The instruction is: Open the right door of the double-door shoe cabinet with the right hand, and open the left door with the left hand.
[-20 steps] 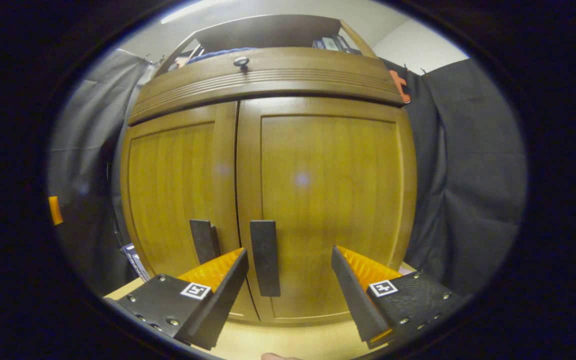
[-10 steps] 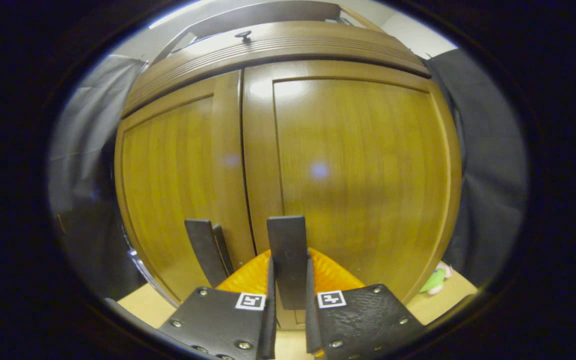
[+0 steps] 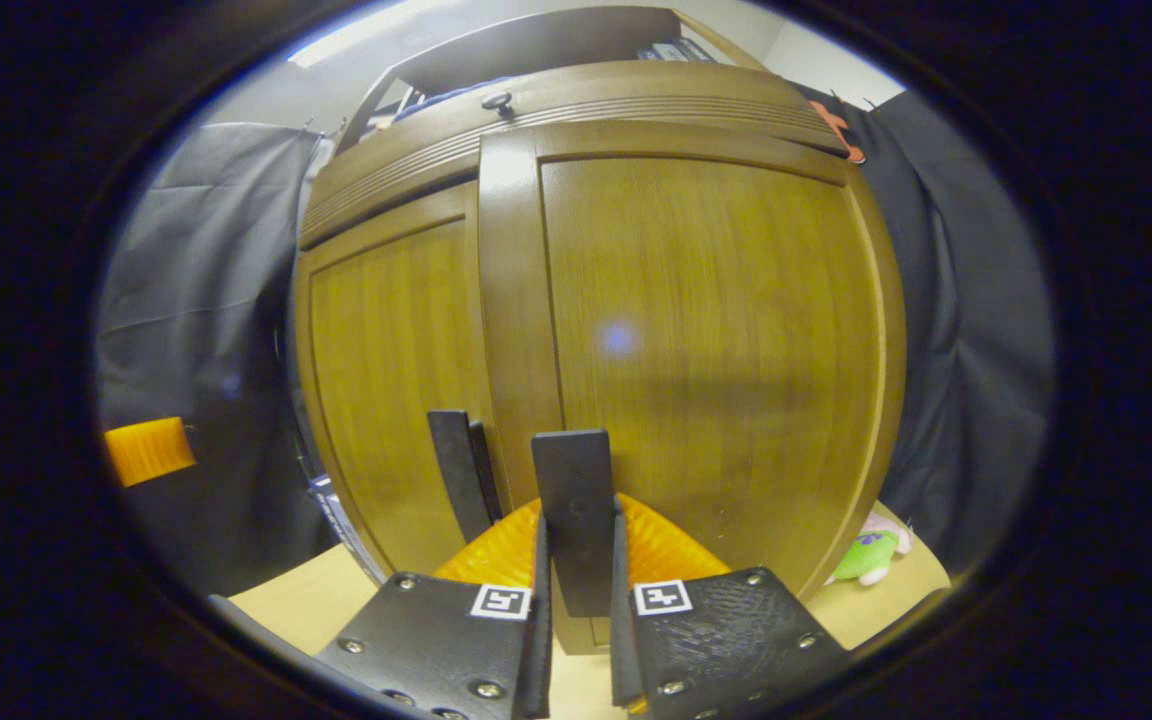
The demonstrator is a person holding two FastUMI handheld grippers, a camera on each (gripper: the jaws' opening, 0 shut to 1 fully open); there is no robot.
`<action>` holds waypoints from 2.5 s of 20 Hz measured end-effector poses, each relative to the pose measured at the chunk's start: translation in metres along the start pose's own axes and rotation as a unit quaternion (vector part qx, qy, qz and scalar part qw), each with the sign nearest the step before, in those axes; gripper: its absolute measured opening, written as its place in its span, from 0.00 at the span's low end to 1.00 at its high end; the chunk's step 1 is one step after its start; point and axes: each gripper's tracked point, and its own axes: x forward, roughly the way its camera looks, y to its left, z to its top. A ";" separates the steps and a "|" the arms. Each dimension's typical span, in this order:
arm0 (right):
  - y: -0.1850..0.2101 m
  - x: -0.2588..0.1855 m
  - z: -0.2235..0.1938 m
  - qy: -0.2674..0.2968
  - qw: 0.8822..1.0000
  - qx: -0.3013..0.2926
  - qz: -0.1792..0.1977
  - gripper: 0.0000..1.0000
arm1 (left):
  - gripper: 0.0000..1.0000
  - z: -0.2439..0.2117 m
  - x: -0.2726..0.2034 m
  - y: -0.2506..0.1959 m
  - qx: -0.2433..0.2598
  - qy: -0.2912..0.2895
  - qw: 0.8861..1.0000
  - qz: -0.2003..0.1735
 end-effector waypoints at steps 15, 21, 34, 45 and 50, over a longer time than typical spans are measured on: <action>-0.043 -0.101 -0.001 -0.017 0.999 0.018 0.043 0.23 | 0.92 -0.024 0.005 -0.024 0.051 0.023 0.998 0.004; -0.053 -0.112 -0.001 -0.022 0.999 0.022 0.031 0.23 | 0.92 -0.022 0.004 -0.023 0.054 0.018 0.998 0.007; -0.087 -0.146 0.001 -0.035 0.999 0.002 -0.017 0.22 | 0.92 -0.018 0.004 -0.014 0.050 0.017 0.998 0.020; -0.145 -0.175 0.008 -0.029 0.993 -0.038 -0.106 0.22 | 0.92 -0.015 0.002 -0.017 0.051 0.010 0.999 0.013; -0.215 -0.191 0.019 -0.041 0.988 -0.028 -0.149 0.01 | 0.96 -0.020 0.007 -0.013 0.053 0.015 0.998 0.028</action>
